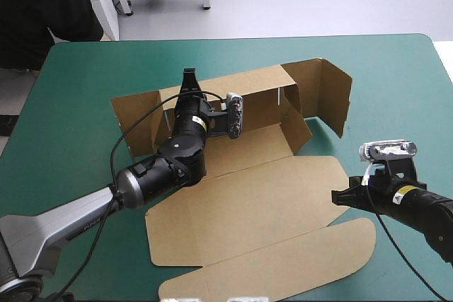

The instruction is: Fold the box

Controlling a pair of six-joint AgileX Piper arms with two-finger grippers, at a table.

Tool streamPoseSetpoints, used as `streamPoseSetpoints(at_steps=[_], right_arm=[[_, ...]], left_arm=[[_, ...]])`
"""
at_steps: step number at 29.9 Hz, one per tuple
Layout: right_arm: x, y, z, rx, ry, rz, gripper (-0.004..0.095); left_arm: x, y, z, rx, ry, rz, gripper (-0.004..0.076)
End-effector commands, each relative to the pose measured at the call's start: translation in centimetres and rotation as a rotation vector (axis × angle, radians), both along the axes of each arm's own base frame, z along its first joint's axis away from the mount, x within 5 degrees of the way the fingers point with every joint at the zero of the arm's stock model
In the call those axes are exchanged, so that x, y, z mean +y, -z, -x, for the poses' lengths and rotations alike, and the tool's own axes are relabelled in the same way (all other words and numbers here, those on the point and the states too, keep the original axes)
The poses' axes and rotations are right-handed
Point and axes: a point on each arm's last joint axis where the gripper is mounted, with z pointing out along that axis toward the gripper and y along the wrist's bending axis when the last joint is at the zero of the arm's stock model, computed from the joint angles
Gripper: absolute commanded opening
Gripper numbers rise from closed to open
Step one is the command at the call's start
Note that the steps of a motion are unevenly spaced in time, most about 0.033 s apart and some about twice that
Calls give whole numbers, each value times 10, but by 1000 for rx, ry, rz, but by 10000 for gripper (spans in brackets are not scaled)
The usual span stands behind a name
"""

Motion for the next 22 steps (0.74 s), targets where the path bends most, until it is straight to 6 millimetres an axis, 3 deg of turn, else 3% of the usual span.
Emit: streamPoseSetpoints(at_steps=[1,11,22], right_arm=[[0,-13,-1,-76,12,-38,-5],[1,-13,-1,-76,13,-45,-5],[1,-13,-2,-78,13,-45,-5]], left_arm=[[5,-24,5,-193,55,-24,-10],[3,-13,6,-252,67,61,-10],[4,8,13,-278,145,19,-10]])
